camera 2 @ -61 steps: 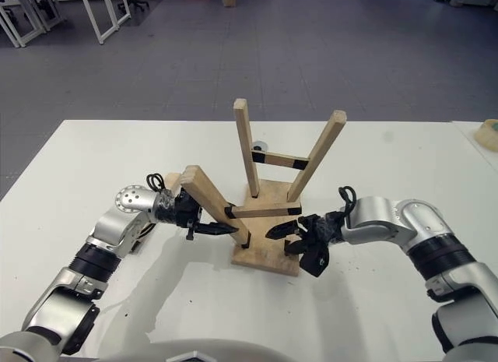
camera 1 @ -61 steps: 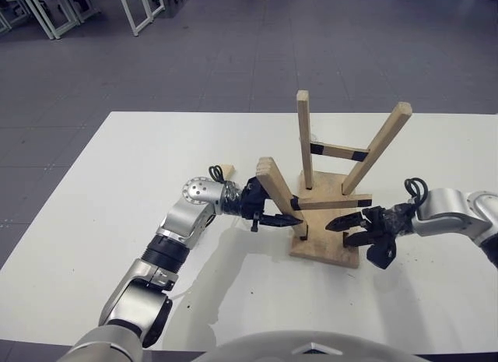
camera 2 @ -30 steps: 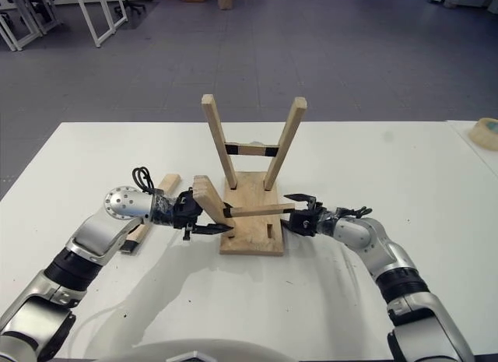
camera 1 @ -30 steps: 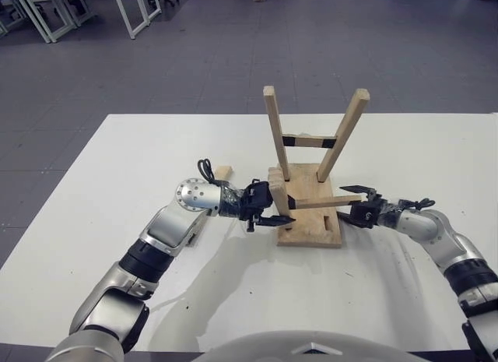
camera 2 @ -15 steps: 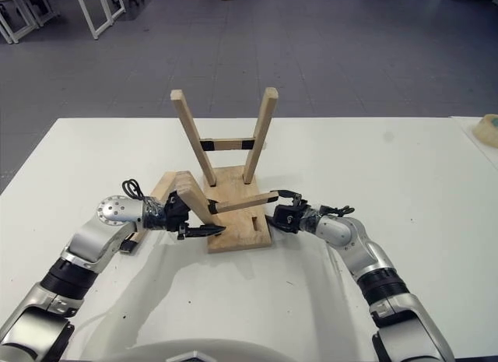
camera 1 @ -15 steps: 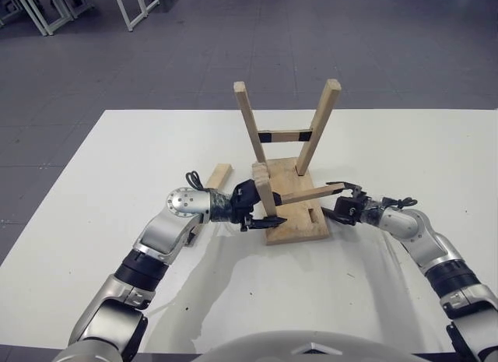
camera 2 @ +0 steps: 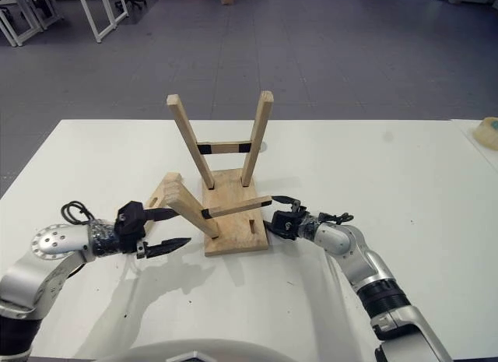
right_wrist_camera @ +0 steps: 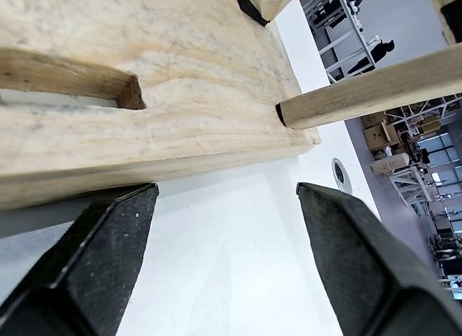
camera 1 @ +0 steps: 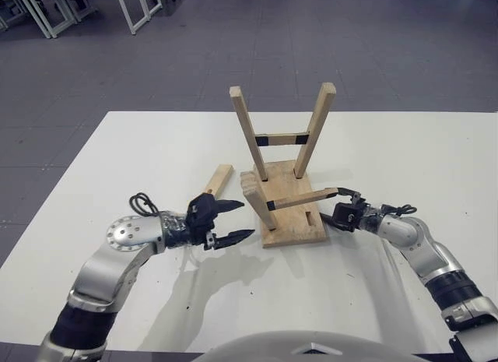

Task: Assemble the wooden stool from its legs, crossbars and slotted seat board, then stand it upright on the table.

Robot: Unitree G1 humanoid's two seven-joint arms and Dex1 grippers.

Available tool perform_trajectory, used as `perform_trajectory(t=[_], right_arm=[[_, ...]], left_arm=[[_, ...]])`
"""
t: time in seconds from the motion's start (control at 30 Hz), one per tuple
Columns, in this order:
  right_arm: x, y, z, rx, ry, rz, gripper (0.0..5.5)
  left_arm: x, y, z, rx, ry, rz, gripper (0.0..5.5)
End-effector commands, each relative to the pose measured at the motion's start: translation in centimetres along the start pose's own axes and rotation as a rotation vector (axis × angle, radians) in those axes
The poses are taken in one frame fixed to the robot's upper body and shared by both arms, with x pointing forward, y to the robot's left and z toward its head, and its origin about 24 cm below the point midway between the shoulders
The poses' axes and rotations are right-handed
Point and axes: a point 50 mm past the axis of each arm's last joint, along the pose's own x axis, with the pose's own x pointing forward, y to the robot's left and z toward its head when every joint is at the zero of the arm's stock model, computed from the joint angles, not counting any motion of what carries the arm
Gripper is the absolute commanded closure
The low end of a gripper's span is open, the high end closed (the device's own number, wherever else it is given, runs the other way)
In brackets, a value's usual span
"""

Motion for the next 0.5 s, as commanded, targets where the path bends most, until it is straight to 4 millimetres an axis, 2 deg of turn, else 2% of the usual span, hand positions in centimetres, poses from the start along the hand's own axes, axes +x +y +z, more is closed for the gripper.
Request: perform_trajectory(t=[0.03,0.2,0.33,0.5], right_arm=[[-0.9,-0.2,0.2,0.046,0.023,-0.043,1.95],[-1.7,-0.7,0.1,0.064,0.050,-0.075,1.95],[-1.9,-0.9,0.1,0.071,0.060,-0.085,1.95],[-1.8,-0.9,0.4,0.072,0.057,-0.075,1.95]], left_arm=[[-3.0,0.9,-1.3,-0.065,0.016,0.262,2.11],[-4.2,0.0,-4.0,-0.106,0.083,0.417,2.11],[-3.9,-0.4,-6.4,-0.192,0.134,0.551,2.11],[-3.6,0.0,-8.0,-0.241,0.150,0.627,2.11]])
